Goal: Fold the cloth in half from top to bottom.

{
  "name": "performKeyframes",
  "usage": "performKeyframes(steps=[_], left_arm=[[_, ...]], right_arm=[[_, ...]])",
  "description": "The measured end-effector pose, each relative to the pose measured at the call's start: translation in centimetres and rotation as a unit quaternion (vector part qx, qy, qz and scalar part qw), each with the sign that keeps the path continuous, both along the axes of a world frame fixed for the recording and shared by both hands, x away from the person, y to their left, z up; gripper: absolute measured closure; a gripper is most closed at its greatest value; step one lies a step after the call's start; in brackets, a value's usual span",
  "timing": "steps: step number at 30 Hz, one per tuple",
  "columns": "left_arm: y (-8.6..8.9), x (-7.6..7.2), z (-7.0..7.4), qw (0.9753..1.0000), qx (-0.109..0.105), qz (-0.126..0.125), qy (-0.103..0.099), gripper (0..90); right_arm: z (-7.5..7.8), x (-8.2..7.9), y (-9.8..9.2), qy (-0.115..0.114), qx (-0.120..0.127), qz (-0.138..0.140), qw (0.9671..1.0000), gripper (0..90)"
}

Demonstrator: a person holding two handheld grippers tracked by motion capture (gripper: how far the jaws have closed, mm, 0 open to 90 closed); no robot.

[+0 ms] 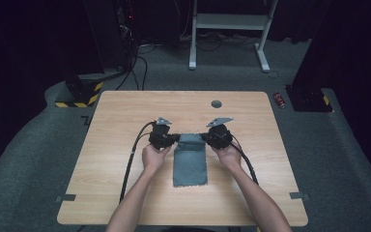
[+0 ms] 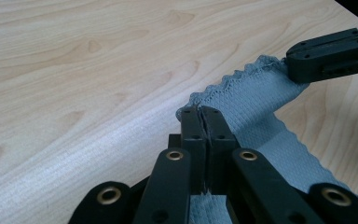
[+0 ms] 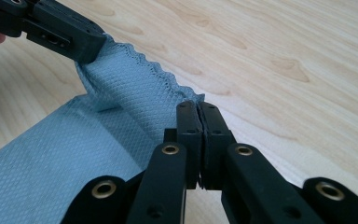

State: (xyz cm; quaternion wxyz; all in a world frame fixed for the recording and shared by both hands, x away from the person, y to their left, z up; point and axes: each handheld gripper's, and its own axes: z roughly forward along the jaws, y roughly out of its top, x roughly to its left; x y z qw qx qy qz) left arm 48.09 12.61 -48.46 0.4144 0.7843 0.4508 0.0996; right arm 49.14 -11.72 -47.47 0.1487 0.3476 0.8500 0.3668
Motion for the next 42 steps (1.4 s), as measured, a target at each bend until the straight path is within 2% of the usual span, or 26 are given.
performKeyframes(steps=[4,6,10,13,19,23,38,42], left_arm=[[0.1,-0.5,-0.1,1.0,-0.001,-0.004,-0.001,88.5],[0.3,-1.0,-0.3,0.9999,-0.012,-0.002,-0.002,88.4],[0.5,-1.4,-0.7,0.9999,-0.014,-0.006,0.0,88.4],[0.4,-1.9,-0.9,0.9999,-0.012,-0.008,0.0,88.4],[0.4,-2.4,-0.9,0.9999,-0.007,-0.013,-0.002,88.4],[0.2,-2.7,-0.9,0.9998,0.005,-0.018,-0.005,88.4],[0.1,-3.8,-1.3,0.9997,-0.002,-0.023,-0.005,88.4],[0.2,-4.0,-1.3,0.9996,0.0,-0.025,-0.011,88.4]], right_arm=[[-0.2,-0.5,-0.2,0.001,0.004,0.006,1.0,88.3],[-0.2,-1.1,-0.2,-0.001,0.005,0.012,0.9999,88.3],[-0.2,-1.7,-0.3,-0.001,0.007,0.018,0.9998,88.3],[-0.5,-2.1,-0.3,-0.003,0.001,0.024,0.9997,88.3],[-0.7,-2.5,-0.4,-0.002,0.005,0.024,0.9997,88.2],[-0.8,-2.9,-0.4,-0.003,0.006,0.031,0.9995,88.2],[-0.9,-3.9,-0.8,-0.001,0.012,0.039,0.9991,88.2],[-1.0,-4.2,-0.9,0.001,0.013,0.041,0.9991,88.1]])
